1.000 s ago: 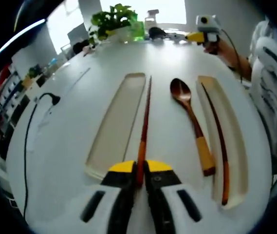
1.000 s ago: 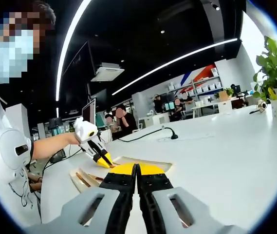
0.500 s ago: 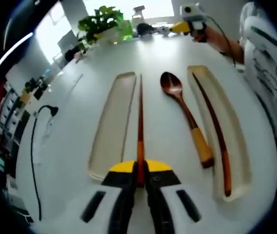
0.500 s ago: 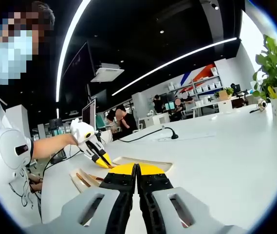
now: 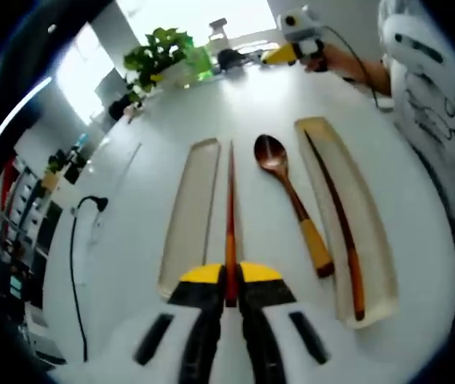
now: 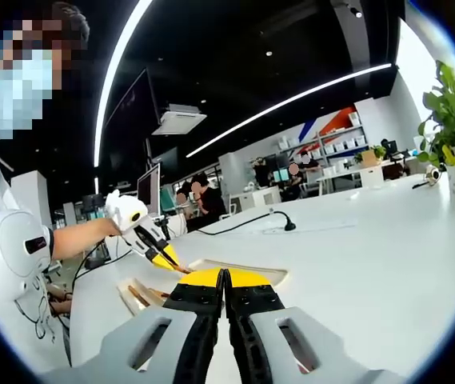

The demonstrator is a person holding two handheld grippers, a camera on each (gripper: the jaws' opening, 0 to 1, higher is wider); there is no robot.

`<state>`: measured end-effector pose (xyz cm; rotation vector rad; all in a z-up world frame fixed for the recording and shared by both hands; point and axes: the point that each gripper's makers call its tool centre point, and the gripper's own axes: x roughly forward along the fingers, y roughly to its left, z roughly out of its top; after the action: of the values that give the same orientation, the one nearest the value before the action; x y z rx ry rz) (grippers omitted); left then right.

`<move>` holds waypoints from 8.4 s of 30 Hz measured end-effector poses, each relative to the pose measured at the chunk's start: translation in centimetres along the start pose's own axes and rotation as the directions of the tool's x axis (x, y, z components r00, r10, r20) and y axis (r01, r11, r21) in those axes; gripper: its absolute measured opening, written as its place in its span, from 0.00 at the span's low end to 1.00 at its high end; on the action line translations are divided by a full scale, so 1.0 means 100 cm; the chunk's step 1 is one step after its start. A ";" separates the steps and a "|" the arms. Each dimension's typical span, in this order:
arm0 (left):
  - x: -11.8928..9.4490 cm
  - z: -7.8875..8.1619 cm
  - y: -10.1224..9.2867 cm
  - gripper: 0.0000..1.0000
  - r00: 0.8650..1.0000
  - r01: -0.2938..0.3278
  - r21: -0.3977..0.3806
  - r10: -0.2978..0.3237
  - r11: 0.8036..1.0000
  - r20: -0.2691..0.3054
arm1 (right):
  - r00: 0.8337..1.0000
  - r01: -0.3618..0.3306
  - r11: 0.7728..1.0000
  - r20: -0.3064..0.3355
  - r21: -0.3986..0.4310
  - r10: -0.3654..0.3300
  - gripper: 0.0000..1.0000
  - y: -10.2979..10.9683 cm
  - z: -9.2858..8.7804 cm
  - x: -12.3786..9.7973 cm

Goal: Arrange the utensils inside the cutlery case until each visible utensil rests in its matching compartment.

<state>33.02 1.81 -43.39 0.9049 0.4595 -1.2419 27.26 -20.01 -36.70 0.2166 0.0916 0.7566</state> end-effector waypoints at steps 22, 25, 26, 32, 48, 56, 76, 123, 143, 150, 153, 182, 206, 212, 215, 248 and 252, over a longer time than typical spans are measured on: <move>-0.050 0.018 -0.020 0.05 0.993 -0.060 0.056 0.053 0.997 0.107 | 1.000 -0.003 1.000 0.001 -0.003 0.003 0.00 0.011 0.001 -0.003; -0.054 0.016 -0.021 0.05 0.991 -0.087 0.070 0.079 0.994 0.105 | 1.000 -0.003 1.000 0.000 -0.005 0.003 0.00 0.012 0.001 -0.002; -0.056 0.015 -0.023 0.05 0.992 -0.082 0.058 0.076 0.995 0.105 | 1.000 -0.004 1.000 0.001 -0.005 0.004 0.00 0.013 0.001 -0.002; -0.064 0.015 -0.041 0.05 0.989 -0.075 0.038 0.070 0.996 0.127 | 1.000 -0.002 1.000 0.002 -0.005 0.002 0.00 0.014 0.001 -0.002; -0.068 0.026 -0.080 0.05 0.986 -0.012 0.023 0.008 1.000 0.169 | 1.000 -0.023 1.000 -0.009 -0.004 0.023 0.00 0.018 0.000 0.004; -0.064 0.021 -0.089 0.05 0.986 0.020 0.000 -0.020 1.000 0.164 | 0.999 -0.038 0.999 -0.015 -0.007 0.038 0.00 0.022 0.001 0.009; -0.046 0.009 -0.095 0.05 0.980 0.065 -0.035 -0.057 0.997 0.192 | 0.999 -0.025 1.000 -0.027 0.009 0.025 0.00 0.018 -0.005 0.007; -0.075 -0.018 -0.045 0.06 0.862 -0.220 -0.522 0.414 0.824 0.291 | 0.950 0.018 0.985 -0.311 0.174 0.037 0.08 -0.008 -0.064 0.054; -0.069 -0.025 -0.056 0.06 0.826 -0.314 -0.573 0.515 0.757 0.227 | 0.899 0.040 0.984 -0.436 0.175 0.041 0.11 -0.007 -0.093 0.067; -0.072 -0.029 -0.056 0.06 0.818 -0.336 -0.579 0.535 0.742 0.210 | 0.892 0.014 0.976 -0.443 0.218 0.087 0.11 0.007 -0.098 0.072; -0.072 -0.032 -0.057 0.06 0.818 -0.339 -0.583 0.537 0.739 0.206 | 0.891 0.009 0.966 -0.440 0.257 0.108 0.11 0.011 -0.100 0.074; -0.071 -0.040 -0.061 0.06 0.810 -0.356 -0.585 0.553 0.728 0.195 | 0.928 0.043 0.905 -0.353 0.422 0.120 0.01 0.015 -0.087 0.080; -0.063 0.011 -0.053 0.22 0.781 -0.452 -0.334 0.548 0.827 0.299 | 0.945 -0.074 0.857 -0.238 0.510 0.224 0.01 0.042 -0.066 0.093; -0.060 0.016 -0.056 0.22 0.787 -0.450 -0.299 0.532 0.842 0.314 | 0.942 -0.089 0.846 -0.231 0.526 0.243 0.01 0.043 -0.069 0.092; -0.060 0.019 -0.057 0.21 0.784 -0.448 -0.290 0.527 0.846 0.328 | 0.938 -0.091 0.845 -0.241 0.526 0.251 0.01 0.045 -0.071 0.091; -0.053 0.023 -0.085 0.16 0.824 -0.369 -0.193 0.416 0.909 0.385 | 0.935 -0.065 0.820 -0.253 0.568 0.249 0.01 0.049 -0.071 0.088; -0.046 0.016 -0.086 0.14 0.844 -0.359 -0.173 0.398 0.917 0.360 | 0.933 -0.062 0.824 -0.260 0.563 0.247 0.01 0.051 -0.071 0.089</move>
<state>23.25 2.91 -41.94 0.6029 0.0154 -0.9875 29.16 -9.18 -42.51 0.6559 0.6192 0.9156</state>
